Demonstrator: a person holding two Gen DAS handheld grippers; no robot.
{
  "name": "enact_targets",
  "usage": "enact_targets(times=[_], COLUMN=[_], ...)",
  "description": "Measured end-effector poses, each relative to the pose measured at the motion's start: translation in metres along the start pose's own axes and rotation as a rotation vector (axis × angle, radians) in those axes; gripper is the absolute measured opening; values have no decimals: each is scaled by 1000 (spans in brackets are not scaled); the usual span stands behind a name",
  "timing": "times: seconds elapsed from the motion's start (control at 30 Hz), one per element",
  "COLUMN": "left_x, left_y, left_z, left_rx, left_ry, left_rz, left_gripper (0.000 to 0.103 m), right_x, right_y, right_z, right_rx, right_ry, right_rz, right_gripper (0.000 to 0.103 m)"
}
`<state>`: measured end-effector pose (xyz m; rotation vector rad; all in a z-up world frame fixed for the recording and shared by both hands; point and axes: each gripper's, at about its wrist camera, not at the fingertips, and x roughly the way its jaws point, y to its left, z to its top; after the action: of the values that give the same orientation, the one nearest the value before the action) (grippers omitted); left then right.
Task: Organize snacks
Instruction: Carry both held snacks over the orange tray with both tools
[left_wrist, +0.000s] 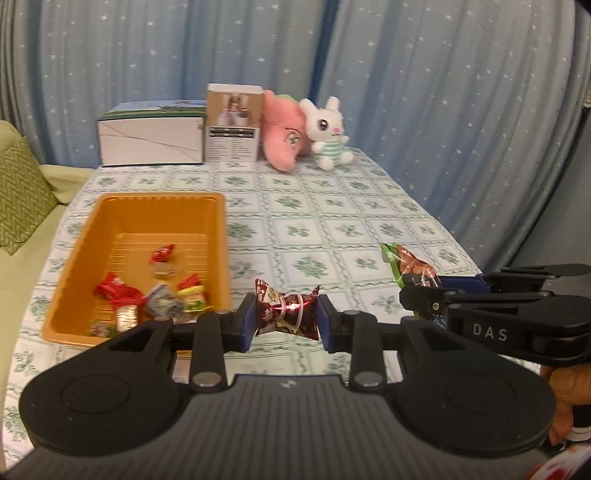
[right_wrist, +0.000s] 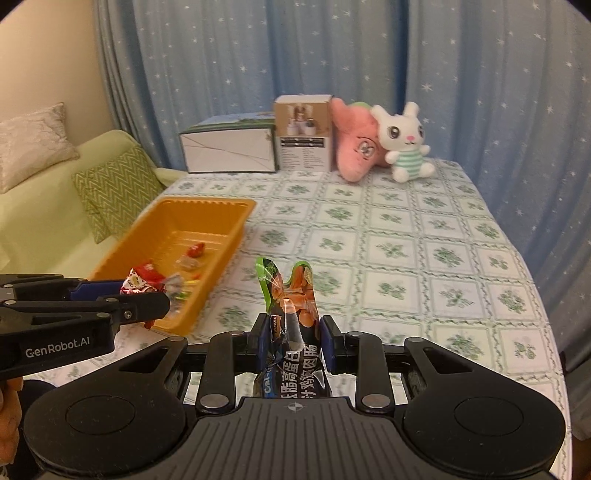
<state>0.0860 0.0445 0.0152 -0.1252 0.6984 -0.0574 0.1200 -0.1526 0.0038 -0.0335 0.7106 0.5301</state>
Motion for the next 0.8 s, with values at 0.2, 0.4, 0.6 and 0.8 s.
enact_targets(times=[0.2, 0.4, 0.6, 0.8], left_x=[-13, -20, -23, -20], left_y=[26, 50, 73, 92], left_z=[1, 1, 0, 5], left_rx=[-30, -54, -75, -68], left_ry=[-13, -10, -8, 0], left_rz=[43, 79, 109, 129], left_gripper=[30, 30, 30, 30], right_x=[8, 20, 32, 48], right_y=[28, 52, 75, 90], right_z=[9, 18, 26, 34], right_rx=[-30, -56, -75, -70], right_ry=[-1, 3, 10, 25], right_rz=[50, 92, 134, 179], right_gripper=[29, 29, 29, 29])
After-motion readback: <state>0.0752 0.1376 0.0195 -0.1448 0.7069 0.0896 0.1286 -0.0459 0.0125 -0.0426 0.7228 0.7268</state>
